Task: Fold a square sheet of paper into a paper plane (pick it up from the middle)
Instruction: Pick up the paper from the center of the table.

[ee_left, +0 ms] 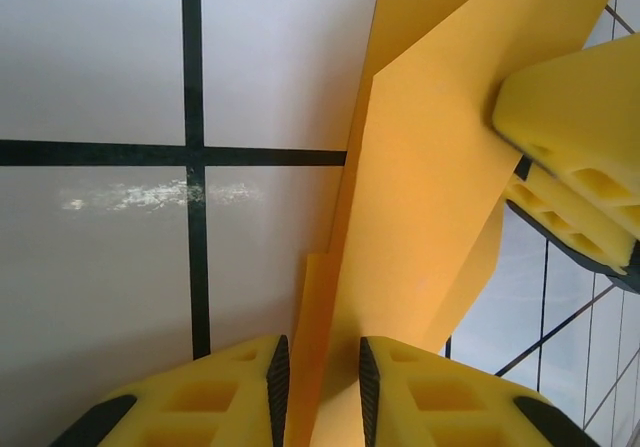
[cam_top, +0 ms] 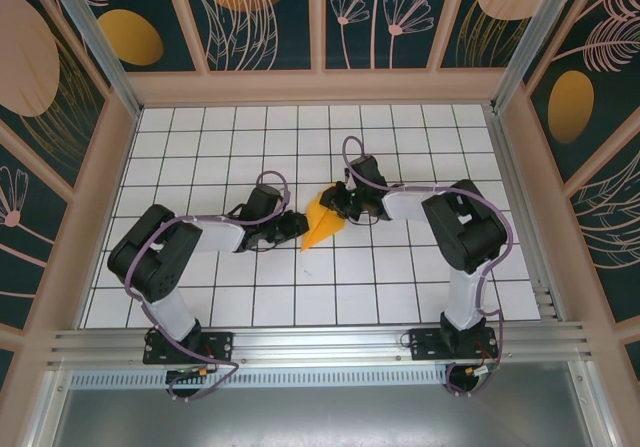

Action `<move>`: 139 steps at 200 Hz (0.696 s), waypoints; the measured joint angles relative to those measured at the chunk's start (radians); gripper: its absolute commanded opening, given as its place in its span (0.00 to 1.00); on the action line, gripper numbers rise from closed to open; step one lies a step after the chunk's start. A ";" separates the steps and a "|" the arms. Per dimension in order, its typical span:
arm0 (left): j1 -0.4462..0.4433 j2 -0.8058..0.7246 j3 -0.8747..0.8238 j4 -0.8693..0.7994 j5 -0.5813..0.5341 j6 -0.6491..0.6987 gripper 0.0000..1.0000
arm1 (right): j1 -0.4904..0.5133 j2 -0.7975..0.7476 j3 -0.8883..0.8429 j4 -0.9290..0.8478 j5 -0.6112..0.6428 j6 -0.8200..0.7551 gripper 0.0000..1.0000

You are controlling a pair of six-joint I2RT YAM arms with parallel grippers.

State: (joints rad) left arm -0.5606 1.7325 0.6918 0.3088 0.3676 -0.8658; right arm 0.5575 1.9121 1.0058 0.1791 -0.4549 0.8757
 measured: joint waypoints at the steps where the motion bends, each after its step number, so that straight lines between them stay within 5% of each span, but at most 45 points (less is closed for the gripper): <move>1: 0.000 0.000 0.000 0.000 0.000 0.000 0.30 | 0.000 0.000 0.000 0.000 0.000 0.000 0.18; 40: 0.022 -0.042 -0.013 -0.007 0.011 0.015 0.42 | 0.000 0.015 -0.013 0.026 -0.013 -0.003 0.01; 90: 0.076 -0.192 -0.041 -0.013 0.046 0.048 0.82 | -0.038 -0.060 -0.089 0.124 -0.098 -0.023 0.02; 139: 0.088 -0.306 -0.071 0.076 0.133 0.041 0.96 | -0.103 -0.206 -0.088 0.212 -0.244 -0.058 0.03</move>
State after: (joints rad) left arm -0.4728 1.4261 0.6209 0.3843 0.5007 -0.8249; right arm 0.4545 1.7065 0.9180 0.3916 -0.6987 0.8173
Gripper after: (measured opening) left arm 0.953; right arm 0.042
